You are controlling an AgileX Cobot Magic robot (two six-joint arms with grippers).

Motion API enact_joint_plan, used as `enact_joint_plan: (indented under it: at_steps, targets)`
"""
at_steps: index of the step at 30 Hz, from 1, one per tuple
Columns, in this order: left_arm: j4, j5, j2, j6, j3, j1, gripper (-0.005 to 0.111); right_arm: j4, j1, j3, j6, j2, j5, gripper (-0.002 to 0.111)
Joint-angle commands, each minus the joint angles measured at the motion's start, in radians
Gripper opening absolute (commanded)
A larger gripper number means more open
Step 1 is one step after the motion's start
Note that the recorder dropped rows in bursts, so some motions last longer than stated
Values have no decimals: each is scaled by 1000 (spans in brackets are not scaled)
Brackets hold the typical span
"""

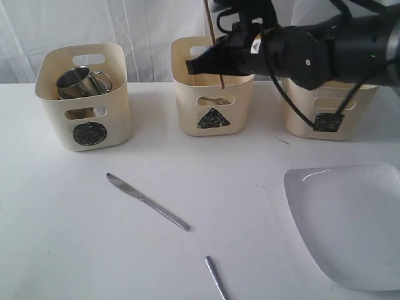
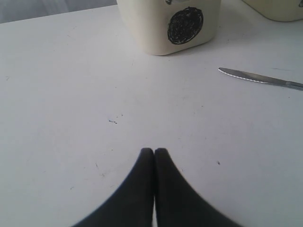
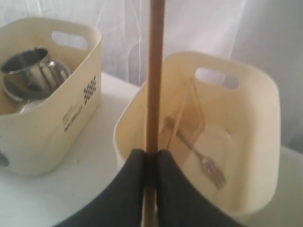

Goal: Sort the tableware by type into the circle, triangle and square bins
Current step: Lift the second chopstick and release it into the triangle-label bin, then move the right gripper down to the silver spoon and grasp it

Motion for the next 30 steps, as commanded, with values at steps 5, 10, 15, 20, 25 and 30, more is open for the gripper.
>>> enact_joint_plan:
  at_steps: [5, 10, 15, 20, 25, 30]
  targets:
    - [-7, 4, -5, -4, 4, -2, 0, 10, -52, -328, -79, 249, -14, 0]
    - [-7, 4, -5, -4, 4, -2, 0, 10, -69, -485, -97, 383, 124, 2]
    - [-7, 4, -5, -4, 4, -2, 0, 10, -78, -556, -97, 441, 203, 23]
    - [-7, 4, -5, -4, 4, -2, 0, 8, -79, -559, -97, 416, 287, 35]
    - [-7, 4, -5, -4, 4, -2, 0, 4, -64, -510, -105, 321, 518, 35]
    - [-7, 4, -5, -4, 4, -2, 0, -22, -25, -339, -72, 150, 678, 35]
